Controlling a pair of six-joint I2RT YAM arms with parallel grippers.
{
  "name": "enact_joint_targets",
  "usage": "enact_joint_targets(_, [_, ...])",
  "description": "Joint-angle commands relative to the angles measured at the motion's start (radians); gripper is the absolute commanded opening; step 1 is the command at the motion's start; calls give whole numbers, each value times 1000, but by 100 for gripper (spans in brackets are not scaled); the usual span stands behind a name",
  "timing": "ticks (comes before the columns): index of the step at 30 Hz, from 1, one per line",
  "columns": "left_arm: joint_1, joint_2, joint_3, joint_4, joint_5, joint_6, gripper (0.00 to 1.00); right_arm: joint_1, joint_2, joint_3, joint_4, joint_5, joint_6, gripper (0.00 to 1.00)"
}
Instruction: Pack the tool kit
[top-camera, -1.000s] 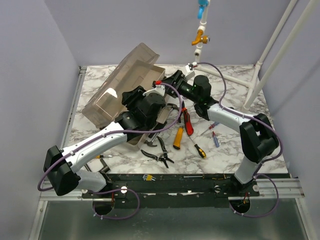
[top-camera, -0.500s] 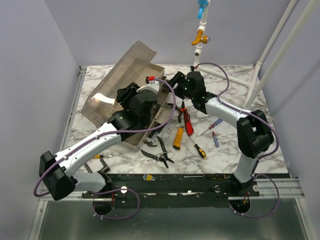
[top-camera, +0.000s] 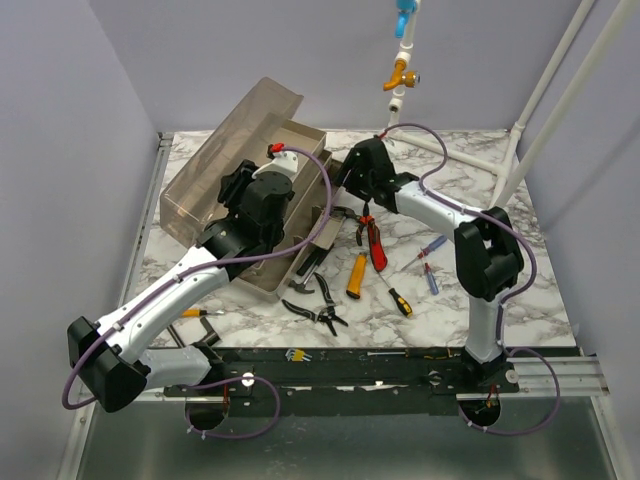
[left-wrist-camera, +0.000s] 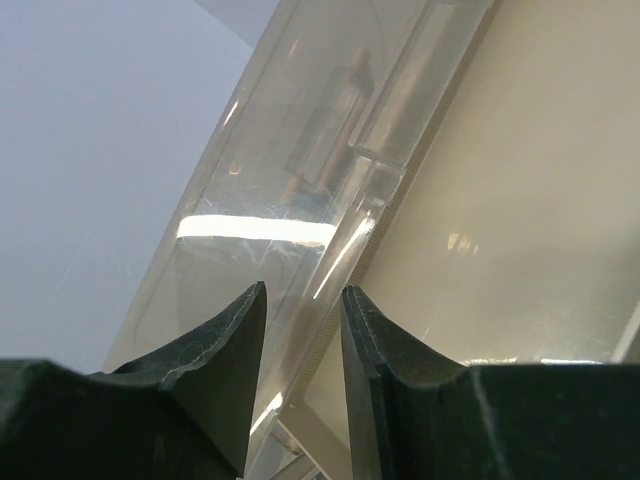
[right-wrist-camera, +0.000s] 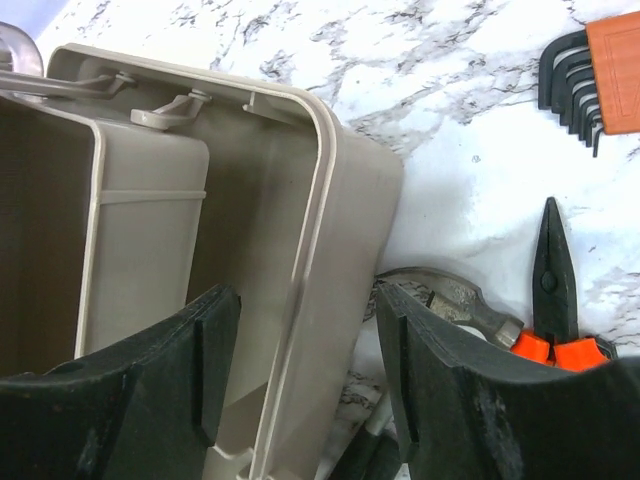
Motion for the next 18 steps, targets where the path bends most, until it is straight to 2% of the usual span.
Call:
enact_joint_targets(1, [37, -31, 4, 53, -6, 7, 36, 20, 60, 66, -100, 56, -19, 62])
enact_joint_targets(4, [47, -36, -35, 168, -57, 97, 36, 23, 71, 77, -98, 53, -21, 55])
enact_joint_targets(6, [54, -41, -74, 303, -81, 182, 36, 25, 79, 97, -110, 52, -26, 47])
enact_joint_targets(10, [85, -40, -136, 509, -89, 306, 36, 25, 84, 116, -118, 48, -46, 13])
enact_joint_targets(12, [104, -27, -150, 571, -85, 340, 36, 25, 90, 124, -121, 46, -54, 1])
enact_joint_targets(18, [172, 0, -148, 572, -41, 302, 33, 20, 112, 152, -134, 47, -76, 1])
